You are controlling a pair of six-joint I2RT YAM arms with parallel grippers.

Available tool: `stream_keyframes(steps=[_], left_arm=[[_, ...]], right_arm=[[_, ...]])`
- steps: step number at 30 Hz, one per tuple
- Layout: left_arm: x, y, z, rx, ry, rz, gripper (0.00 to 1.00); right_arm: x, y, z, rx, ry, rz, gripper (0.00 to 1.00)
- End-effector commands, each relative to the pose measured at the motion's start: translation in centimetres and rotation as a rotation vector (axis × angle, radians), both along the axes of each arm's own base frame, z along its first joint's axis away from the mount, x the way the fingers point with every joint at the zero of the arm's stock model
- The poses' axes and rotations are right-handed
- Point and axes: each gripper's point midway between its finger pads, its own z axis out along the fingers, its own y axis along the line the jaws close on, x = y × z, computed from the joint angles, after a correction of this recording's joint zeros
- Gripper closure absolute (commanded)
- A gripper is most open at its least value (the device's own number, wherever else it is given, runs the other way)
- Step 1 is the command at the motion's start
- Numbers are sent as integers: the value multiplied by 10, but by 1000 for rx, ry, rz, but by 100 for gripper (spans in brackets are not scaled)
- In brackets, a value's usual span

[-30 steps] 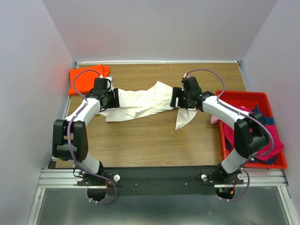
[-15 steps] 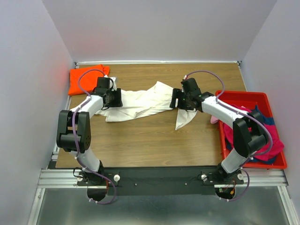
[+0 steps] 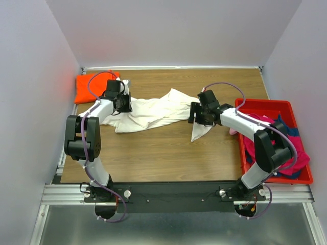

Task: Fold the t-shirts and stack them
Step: Flatten the tshirt out

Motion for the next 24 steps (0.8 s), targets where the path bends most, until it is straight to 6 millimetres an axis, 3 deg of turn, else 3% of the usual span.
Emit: stream_keyframes(steps=[1,5,11,14,17,18,19,21,22,24], left_arm=[[8,-16,26,-80,-38,-34,100],[13,-30,51,-165,-63,-53,100],[13,-35,54,-186,-55,-68,100],[10,-33,51,-178,-42,-72,100],[10,-31,56,-175,-52,-73,100],[11,-31,59,-178,-59,-72,100],[12,-30,61,-180,-63,-67,100],[20,-27,74,-187,-89,-55,100],[26,-22,86,-192,-109,-43,100],[34,-16,105,-209,-141,-26,100]], right_arm=[[-23,-30,-13,-102,52,-72,21],[-22,-36,-13,-120,47,-117,25],[-10,-38,-31,-169,74,-156,27],[-3,-30,-39,-177,92,-102,36],[8,-24,-36,-179,79,-79,55],[15,-23,-28,-177,56,-86,86],[19,-25,-23,-182,38,-98,97],[28,-31,-7,-198,8,-112,100],[42,-32,18,-182,-41,-129,100],[52,-46,45,-234,-83,-147,100]])
